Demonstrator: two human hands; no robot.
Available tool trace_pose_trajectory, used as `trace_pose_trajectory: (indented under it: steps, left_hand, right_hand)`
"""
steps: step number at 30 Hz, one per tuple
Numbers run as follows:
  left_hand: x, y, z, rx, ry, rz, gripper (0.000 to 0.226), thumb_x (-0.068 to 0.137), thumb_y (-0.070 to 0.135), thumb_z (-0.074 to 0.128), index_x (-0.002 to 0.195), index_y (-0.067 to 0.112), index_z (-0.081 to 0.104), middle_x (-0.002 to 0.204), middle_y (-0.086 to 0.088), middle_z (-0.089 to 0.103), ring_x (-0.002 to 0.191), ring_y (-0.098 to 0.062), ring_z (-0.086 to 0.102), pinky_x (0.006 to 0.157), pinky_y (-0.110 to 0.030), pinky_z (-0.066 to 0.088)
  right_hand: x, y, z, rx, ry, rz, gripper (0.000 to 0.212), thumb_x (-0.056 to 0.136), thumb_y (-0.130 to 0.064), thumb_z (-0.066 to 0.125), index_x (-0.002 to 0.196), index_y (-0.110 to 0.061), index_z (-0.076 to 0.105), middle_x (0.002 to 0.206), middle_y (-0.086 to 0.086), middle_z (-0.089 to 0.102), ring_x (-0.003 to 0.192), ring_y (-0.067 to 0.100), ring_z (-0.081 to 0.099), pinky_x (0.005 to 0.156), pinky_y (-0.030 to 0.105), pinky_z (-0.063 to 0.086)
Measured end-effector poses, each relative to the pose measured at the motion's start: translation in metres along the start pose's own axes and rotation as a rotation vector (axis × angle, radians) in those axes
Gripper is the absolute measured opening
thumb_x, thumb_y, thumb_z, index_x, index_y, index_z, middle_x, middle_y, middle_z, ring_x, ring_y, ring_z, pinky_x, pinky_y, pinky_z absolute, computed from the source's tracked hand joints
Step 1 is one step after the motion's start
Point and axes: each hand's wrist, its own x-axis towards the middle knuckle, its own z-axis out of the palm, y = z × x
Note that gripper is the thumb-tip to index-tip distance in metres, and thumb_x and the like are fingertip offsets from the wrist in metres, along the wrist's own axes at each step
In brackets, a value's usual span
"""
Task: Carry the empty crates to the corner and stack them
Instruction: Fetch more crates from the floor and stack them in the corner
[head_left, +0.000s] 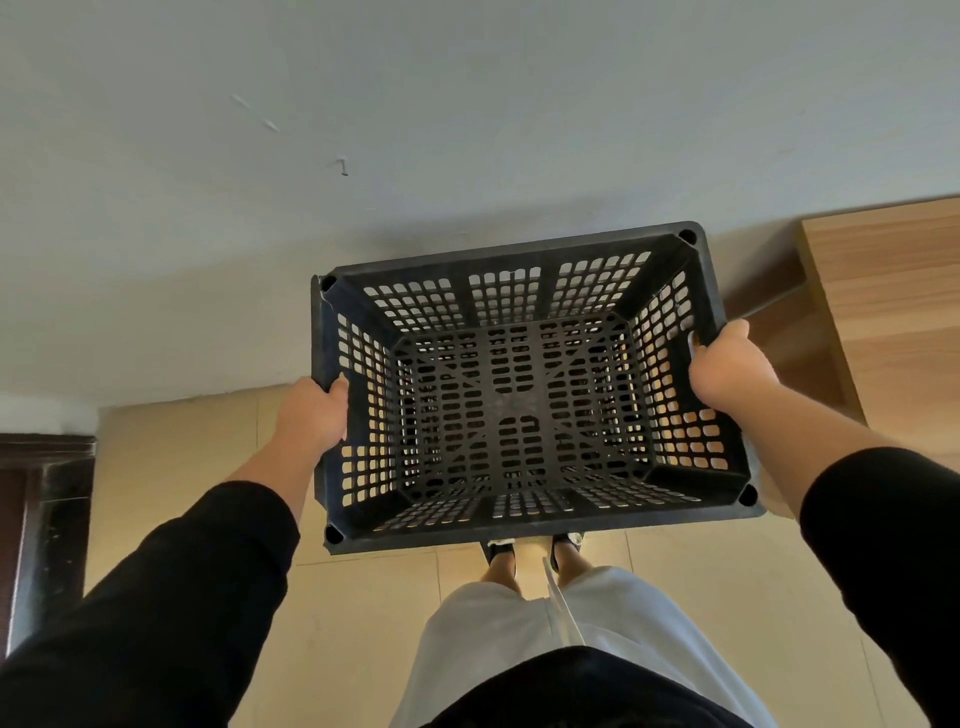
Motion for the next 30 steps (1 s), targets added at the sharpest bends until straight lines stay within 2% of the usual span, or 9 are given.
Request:
trace_pose_trajectory:
  steps: [2, 4, 6, 9, 13, 18, 23, 26, 30]
  left_hand:
    - [-0.010, 0.007, -0.006, 0.100, -0.012, -0.011, 0.048, 0.109, 0.036, 0.053, 0.143, 0.005, 0.040, 0.115, -0.014, 0.058, 0.095, -0.031, 0.061, 0.077, -0.043, 0.050]
    - [-0.025, 0.010, -0.006, 0.210, 0.001, 0.032, 0.063, 0.103, 0.032, 0.063, 0.152, 0.007, 0.031, 0.134, -0.019, 0.052, 0.116, -0.039, 0.058, 0.090, -0.049, 0.053]
    - [-0.043, 0.010, -0.003, 0.427, 0.091, 0.138, 0.078, 0.097, 0.032, 0.069, 0.158, 0.010, 0.026, 0.152, -0.020, 0.041, 0.136, -0.042, 0.047, 0.108, -0.054, 0.045]
    - [-0.073, 0.018, 0.002, 0.592, 0.133, 0.310, 0.087, 0.096, 0.033, 0.070, 0.165, 0.020, 0.018, 0.170, -0.014, 0.020, 0.153, -0.037, 0.027, 0.120, -0.055, 0.030]
    - [-0.102, 0.040, 0.016, 0.590, -0.021, 0.498, 0.079, 0.097, 0.036, 0.065, 0.164, 0.024, 0.027, 0.171, -0.010, 0.020, 0.154, -0.035, 0.026, 0.120, -0.056, 0.032]
    - [-0.124, 0.061, 0.039, 0.693, -0.224, 0.693, 0.069, 0.101, 0.040, 0.058, 0.163, 0.023, 0.033, 0.168, -0.006, 0.024, 0.150, -0.033, 0.031, 0.116, -0.048, 0.038]
    - [-0.142, 0.073, 0.059, 0.788, -0.389, 0.864, 0.060, 0.104, 0.042, 0.054, 0.160, 0.024, 0.038, 0.165, -0.002, 0.025, 0.145, -0.030, 0.037, 0.115, -0.047, 0.041]
    - [-0.159, 0.070, 0.066, 0.794, -0.412, 0.979, 0.055, 0.106, 0.041, 0.052, 0.157, 0.024, 0.041, 0.163, -0.001, 0.027, 0.142, -0.029, 0.040, 0.114, -0.048, 0.042]
    - [-0.195, 0.062, 0.075, 0.805, -0.428, 1.155, 0.053, 0.105, 0.039, 0.051, 0.155, 0.022, 0.044, 0.162, -0.001, 0.030, 0.140, -0.028, 0.040, 0.111, -0.047, 0.043]
  right_hand:
    - [-0.004, 0.001, -0.004, -0.003, -0.035, -0.012, 0.056, 0.106, -0.014, 0.052, 0.152, 0.000, 0.023, 0.131, 0.024, 0.055, 0.115, 0.040, 0.061, 0.093, 0.049, 0.055]
    - [-0.011, 0.003, -0.006, 0.019, -0.028, -0.018, 0.065, 0.104, -0.022, 0.056, 0.155, -0.001, 0.022, 0.142, 0.026, 0.051, 0.126, 0.044, 0.056, 0.100, 0.051, 0.052]
    - [-0.021, 0.007, -0.006, 0.007, -0.006, -0.035, 0.074, 0.101, -0.029, 0.061, 0.158, -0.005, 0.021, 0.151, 0.026, 0.044, 0.135, 0.046, 0.048, 0.109, 0.056, 0.047]
    - [-0.040, 0.016, -0.005, -0.082, 0.046, -0.133, 0.079, 0.098, -0.031, 0.065, 0.159, -0.009, 0.021, 0.156, 0.025, 0.036, 0.141, 0.047, 0.039, 0.113, 0.058, 0.040]
    - [-0.071, 0.033, -0.003, -0.179, 0.067, -0.232, 0.075, 0.097, -0.030, 0.062, 0.161, -0.018, 0.023, 0.162, 0.020, 0.030, 0.146, 0.045, 0.033, 0.115, 0.058, 0.037]
    - [-0.114, 0.063, 0.005, -0.119, 0.090, -0.209, 0.072, 0.096, -0.031, 0.059, 0.160, -0.025, 0.027, 0.162, 0.014, 0.032, 0.145, 0.041, 0.034, 0.114, 0.056, 0.039]
    - [-0.166, 0.106, 0.024, 0.054, 0.182, -0.032, 0.066, 0.098, -0.033, 0.058, 0.157, -0.027, 0.031, 0.158, 0.011, 0.037, 0.142, 0.039, 0.037, 0.113, 0.057, 0.041]
    - [-0.206, 0.133, 0.049, 0.125, 0.196, 0.068, 0.068, 0.099, -0.043, 0.056, 0.158, -0.025, 0.028, 0.159, 0.012, 0.035, 0.144, 0.040, 0.034, 0.114, 0.056, 0.040]
    - [-0.252, 0.167, 0.082, 0.228, 0.216, 0.183, 0.072, 0.100, -0.035, 0.054, 0.163, -0.025, 0.022, 0.166, 0.013, 0.029, 0.150, 0.042, 0.028, 0.119, 0.057, 0.036]
